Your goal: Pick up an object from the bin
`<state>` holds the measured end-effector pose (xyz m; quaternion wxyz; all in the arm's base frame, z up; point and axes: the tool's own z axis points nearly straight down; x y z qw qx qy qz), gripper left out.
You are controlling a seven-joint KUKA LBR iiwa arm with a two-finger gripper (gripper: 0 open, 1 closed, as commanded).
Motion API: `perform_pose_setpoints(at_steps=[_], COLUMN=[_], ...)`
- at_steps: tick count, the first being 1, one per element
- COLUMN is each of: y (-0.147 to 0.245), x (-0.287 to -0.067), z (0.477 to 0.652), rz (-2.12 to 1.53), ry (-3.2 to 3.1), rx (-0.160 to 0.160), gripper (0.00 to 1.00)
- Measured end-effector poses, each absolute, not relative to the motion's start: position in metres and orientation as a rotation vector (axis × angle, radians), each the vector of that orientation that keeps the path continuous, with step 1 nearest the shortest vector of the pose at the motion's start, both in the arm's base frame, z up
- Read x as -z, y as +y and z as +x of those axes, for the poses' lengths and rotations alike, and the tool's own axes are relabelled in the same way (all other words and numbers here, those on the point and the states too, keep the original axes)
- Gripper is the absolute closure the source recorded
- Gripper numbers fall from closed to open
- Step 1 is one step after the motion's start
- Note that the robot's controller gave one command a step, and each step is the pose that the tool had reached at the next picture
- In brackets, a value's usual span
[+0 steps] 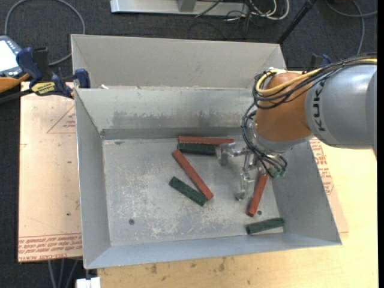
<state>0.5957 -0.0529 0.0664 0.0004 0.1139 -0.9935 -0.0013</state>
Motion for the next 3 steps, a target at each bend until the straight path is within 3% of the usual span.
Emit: perform_pose_setpoints(at_steps=[1,2,3], y=[-0.048,-0.067,-0.067], x=[-0.209,-0.071,-0.076], z=[0.612,0.571,0.573], rz=[0.791,1.265,1.265], ry=[-3.052,-2.873,-2.878], rx=[-0.004,0.003,-0.002], gripper=[0.00,0.00,1.00])
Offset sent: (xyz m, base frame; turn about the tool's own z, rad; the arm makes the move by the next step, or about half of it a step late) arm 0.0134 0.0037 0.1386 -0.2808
